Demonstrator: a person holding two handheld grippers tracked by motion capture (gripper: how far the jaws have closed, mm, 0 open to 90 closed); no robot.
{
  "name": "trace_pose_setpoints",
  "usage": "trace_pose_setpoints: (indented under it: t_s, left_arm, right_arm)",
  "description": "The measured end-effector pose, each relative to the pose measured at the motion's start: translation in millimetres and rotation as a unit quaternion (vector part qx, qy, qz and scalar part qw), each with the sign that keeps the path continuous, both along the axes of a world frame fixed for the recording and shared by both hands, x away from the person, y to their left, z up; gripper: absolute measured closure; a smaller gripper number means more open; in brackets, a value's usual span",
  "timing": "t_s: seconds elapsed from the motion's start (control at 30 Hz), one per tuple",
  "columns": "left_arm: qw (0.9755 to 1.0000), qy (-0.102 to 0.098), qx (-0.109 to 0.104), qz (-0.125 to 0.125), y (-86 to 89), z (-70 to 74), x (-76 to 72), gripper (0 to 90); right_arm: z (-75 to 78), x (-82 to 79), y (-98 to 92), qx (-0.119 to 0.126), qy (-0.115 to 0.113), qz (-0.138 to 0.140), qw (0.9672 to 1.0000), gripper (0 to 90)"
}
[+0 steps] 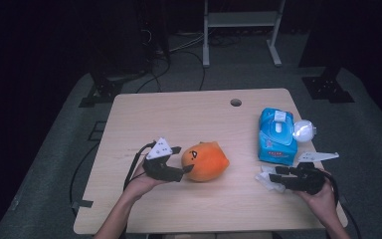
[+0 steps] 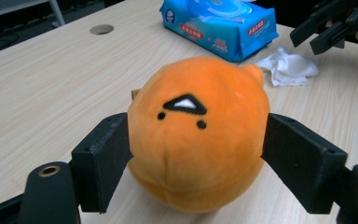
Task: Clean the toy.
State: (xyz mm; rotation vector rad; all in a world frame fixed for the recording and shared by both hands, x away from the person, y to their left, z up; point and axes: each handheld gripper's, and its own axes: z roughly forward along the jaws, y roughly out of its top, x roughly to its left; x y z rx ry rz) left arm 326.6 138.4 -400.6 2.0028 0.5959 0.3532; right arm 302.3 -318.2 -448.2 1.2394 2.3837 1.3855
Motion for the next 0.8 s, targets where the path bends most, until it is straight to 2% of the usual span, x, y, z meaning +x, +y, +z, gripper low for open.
trace_pose_setpoints:
  t_s: [0.8]
  left_arm:
    - [0.9996, 0.017, 0.001, 0.022, 30.0, -14.7, -9.7, 20.0]
  right_arm:
    - [-0.2, -0.9, 0.5, 0.002, 0.002, -0.002, 1.0, 47.4]
